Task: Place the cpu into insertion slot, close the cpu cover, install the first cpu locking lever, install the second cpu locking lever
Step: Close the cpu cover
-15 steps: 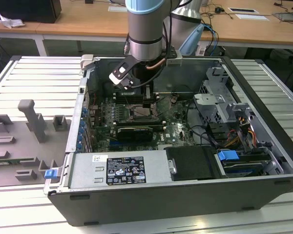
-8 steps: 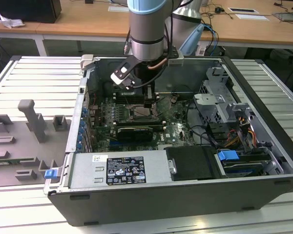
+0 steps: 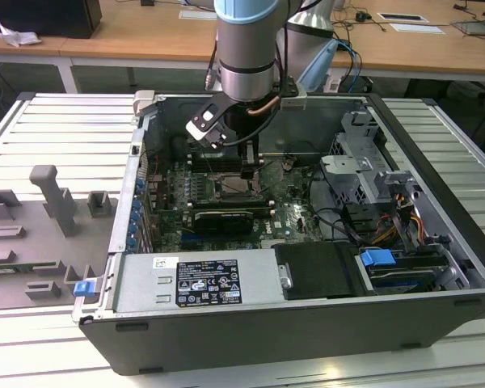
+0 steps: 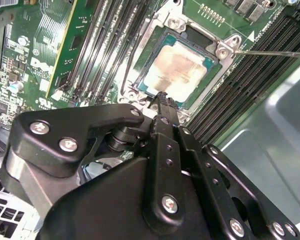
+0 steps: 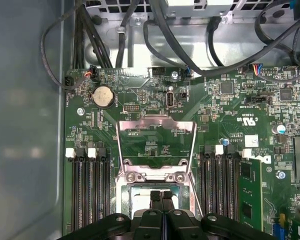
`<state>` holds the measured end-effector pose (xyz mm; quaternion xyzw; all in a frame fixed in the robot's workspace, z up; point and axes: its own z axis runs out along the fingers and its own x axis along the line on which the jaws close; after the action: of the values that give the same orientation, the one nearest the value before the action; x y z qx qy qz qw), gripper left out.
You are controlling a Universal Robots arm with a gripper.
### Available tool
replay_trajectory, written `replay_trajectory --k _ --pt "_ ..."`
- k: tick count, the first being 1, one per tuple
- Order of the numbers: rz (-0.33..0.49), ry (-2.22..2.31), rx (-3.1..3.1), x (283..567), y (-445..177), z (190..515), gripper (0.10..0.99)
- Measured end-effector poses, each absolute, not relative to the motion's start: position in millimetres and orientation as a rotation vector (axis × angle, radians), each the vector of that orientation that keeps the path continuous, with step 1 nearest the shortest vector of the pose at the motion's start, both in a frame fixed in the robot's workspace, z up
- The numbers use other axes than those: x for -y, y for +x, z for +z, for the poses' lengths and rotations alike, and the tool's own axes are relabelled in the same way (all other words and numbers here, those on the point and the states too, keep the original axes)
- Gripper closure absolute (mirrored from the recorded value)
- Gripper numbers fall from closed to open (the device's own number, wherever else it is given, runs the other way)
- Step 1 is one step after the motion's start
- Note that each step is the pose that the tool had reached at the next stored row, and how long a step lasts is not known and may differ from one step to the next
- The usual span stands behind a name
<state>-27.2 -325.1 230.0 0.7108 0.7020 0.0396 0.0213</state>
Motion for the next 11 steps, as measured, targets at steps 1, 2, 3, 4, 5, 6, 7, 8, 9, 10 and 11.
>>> replay_trajectory --k 1,2,3,4,5,6,7,8,9,10,11 --pt "0.123 2.203 -2.176 325.1 -26.4 230.0 0.98" --pt "0.122 2.203 -2.176 325.1 -25.2 230.0 0.98" --pt "0.122 2.204 -2.176 325.1 -24.5 230.0 0.98" --pt "0.122 2.204 -2.176 325.1 -23.7 230.1 0.98" --pt "0.122 2.204 -2.176 325.1 -23.5 230.1 0.98" --pt "0.122 2.204 -2.176 325.1 -23.4 230.3 0.98" --pt "0.122 2.204 -2.176 325.1 -23.3 231.2 0.98" --pt "0.122 2.204 -2.176 325.1 -23.3 233.5 0.98" --pt "0.122 2.204 -2.176 325.1 -23.3 238.5 0.98" --pt "0.122 2.204 -2.176 325.1 -22.2 239.2 0.98" --pt "0.121 2.205 -2.177 325.1 -19.0 239.2 0.98"
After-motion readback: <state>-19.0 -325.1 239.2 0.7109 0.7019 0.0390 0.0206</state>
